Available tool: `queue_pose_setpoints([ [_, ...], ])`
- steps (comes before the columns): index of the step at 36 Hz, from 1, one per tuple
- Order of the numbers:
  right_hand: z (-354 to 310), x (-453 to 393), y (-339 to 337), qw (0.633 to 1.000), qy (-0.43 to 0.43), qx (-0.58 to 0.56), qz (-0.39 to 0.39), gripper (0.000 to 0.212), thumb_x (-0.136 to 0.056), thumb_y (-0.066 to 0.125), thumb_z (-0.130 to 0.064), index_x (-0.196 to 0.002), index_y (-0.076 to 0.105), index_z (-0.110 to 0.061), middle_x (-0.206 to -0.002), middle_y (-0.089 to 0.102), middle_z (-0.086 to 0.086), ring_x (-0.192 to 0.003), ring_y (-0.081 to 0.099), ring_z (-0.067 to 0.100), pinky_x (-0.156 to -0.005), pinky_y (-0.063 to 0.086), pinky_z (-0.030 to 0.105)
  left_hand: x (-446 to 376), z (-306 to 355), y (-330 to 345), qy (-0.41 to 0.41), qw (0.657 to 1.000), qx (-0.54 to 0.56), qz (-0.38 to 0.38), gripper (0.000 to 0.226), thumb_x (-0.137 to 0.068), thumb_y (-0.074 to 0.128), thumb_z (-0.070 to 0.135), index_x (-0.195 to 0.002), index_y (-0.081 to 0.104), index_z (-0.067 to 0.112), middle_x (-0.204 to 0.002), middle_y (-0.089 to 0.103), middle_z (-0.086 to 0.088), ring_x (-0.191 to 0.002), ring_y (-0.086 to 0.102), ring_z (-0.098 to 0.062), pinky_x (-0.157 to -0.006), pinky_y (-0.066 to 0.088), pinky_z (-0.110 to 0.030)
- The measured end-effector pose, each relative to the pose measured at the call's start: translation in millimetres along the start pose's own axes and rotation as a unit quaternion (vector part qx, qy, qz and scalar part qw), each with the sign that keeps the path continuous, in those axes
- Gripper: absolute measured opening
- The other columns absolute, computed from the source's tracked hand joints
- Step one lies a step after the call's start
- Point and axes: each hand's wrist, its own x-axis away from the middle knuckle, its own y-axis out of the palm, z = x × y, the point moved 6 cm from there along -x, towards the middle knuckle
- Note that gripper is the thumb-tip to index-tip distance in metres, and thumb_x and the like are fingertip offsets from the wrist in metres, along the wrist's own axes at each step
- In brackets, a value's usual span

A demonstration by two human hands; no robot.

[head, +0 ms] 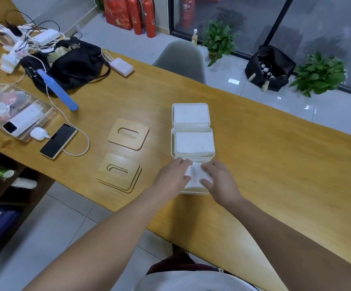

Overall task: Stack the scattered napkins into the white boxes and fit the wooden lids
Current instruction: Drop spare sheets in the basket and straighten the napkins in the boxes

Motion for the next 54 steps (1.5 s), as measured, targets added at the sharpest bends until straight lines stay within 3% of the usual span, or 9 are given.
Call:
queue_pose_setpoints([
  [13, 3, 0, 7, 0.997, -0.038, 0.065, -0.010, 0.044, -0.095, 0.078, -0.027, -0.136, 0.064, -0.017, -0.129, 0.057, -0.003, -0.115, 0.056, 0.024, -0.096, 0.051, 0.045, -4, 3, 14, -0.011, 0.998, -0.065, -0.012, 0.039, -0.106, 0.064, 0.034, -0.142, 0.050, 0.024, -0.123, 0.057, 0.003, -0.102, 0.057, -0.020, -0.079, 0.054, -0.039],
  [20, -3, 17, -23, 0.997, -0.003, -0.073, 0.004, 0.042, -0.099, 0.077, -0.029, -0.140, 0.066, -0.025, -0.135, 0.059, -0.012, -0.116, 0.057, 0.009, -0.102, 0.046, 0.028, 6, 2, 5, -0.059, 0.995, 0.074, -0.022, 0.055, -0.102, 0.070, 0.044, -0.152, 0.050, 0.035, -0.123, 0.055, 0.013, -0.105, 0.064, -0.010, -0.091, 0.058, -0.035],
  [23, -1, 35, -48, 0.989, 0.018, -0.141, 0.040, 0.041, -0.098, 0.079, -0.029, -0.137, 0.067, -0.029, -0.131, 0.061, -0.018, -0.105, 0.061, 0.005, -0.091, 0.044, 0.017, 14, 12, 1, -0.065, 0.992, 0.106, 0.001, 0.046, -0.101, 0.071, 0.048, -0.144, 0.059, 0.039, -0.112, 0.060, 0.019, -0.100, 0.063, -0.002, -0.090, 0.059, -0.035],
  [25, 2, 49, -67, 0.981, 0.024, -0.182, 0.061, 0.040, -0.098, 0.080, -0.028, -0.136, 0.068, -0.031, -0.128, 0.063, -0.020, -0.103, 0.064, 0.009, -0.088, 0.048, 0.021, 17, 31, 2, -0.058, 0.988, 0.141, 0.026, 0.038, -0.099, 0.073, 0.049, -0.136, 0.066, 0.041, -0.106, 0.065, 0.020, -0.096, 0.063, 0.001, -0.087, 0.059, -0.033],
  [32, 48, 128, -155, 0.951, 0.058, -0.269, 0.142, 0.030, -0.102, 0.076, -0.030, -0.131, 0.070, -0.032, -0.125, 0.069, -0.020, -0.097, 0.067, 0.012, -0.086, 0.054, 0.027, 15, 168, 34, 0.023, 0.973, 0.231, 0.006, 0.023, -0.099, 0.076, 0.047, -0.121, 0.073, 0.042, -0.102, 0.072, 0.016, -0.096, 0.068, -0.002, -0.087, 0.057, -0.028],
  [36, 114, 205, -205, 0.928, 0.125, -0.290, 0.197, 0.026, -0.105, 0.069, -0.040, -0.131, 0.072, -0.033, -0.122, 0.072, -0.020, -0.093, 0.069, 0.014, -0.083, 0.057, 0.031, 6, 261, 76, 0.073, 0.967, 0.242, -0.031, 0.011, -0.099, 0.076, 0.046, -0.110, 0.075, 0.043, -0.099, 0.074, 0.015, -0.095, 0.069, -0.004, -0.087, 0.059, -0.036],
  [41, 199, 315, -259, 0.892, 0.195, -0.287, 0.291, 0.024, -0.105, 0.069, -0.040, -0.128, 0.073, -0.034, -0.112, 0.075, -0.019, -0.087, 0.071, 0.019, -0.077, 0.057, 0.032, 4, 394, 131, 0.150, 0.955, 0.240, -0.083, 0.004, -0.104, 0.073, 0.037, -0.105, 0.076, 0.035, -0.097, 0.076, 0.015, -0.093, 0.070, -0.004, -0.082, 0.056, -0.028],
  [50, 300, 492, -312, 0.803, 0.297, -0.297, 0.422, 0.018, -0.103, 0.070, -0.043, -0.121, 0.073, -0.043, -0.101, 0.077, -0.008, -0.086, 0.075, 0.018, -0.080, 0.062, 0.043, 29, 599, 245, 0.246, 0.920, 0.239, -0.190, 0.020, -0.108, 0.065, 0.037, -0.092, 0.075, 0.031, -0.081, 0.073, 0.020, -0.080, 0.066, -0.004, -0.073, 0.047, -0.022],
  [54, 334, 555, -318, 0.761, 0.336, -0.304, 0.464, 0.020, -0.104, 0.070, -0.041, -0.123, 0.073, -0.037, -0.105, 0.077, -0.011, -0.086, 0.074, 0.017, -0.075, 0.059, 0.029, 42, 658, 294, 0.268, 0.911, 0.218, -0.227, 0.023, -0.108, 0.064, 0.041, -0.090, 0.074, 0.029, -0.082, 0.073, 0.013, -0.081, 0.066, -0.011, -0.073, 0.046, -0.025],
])
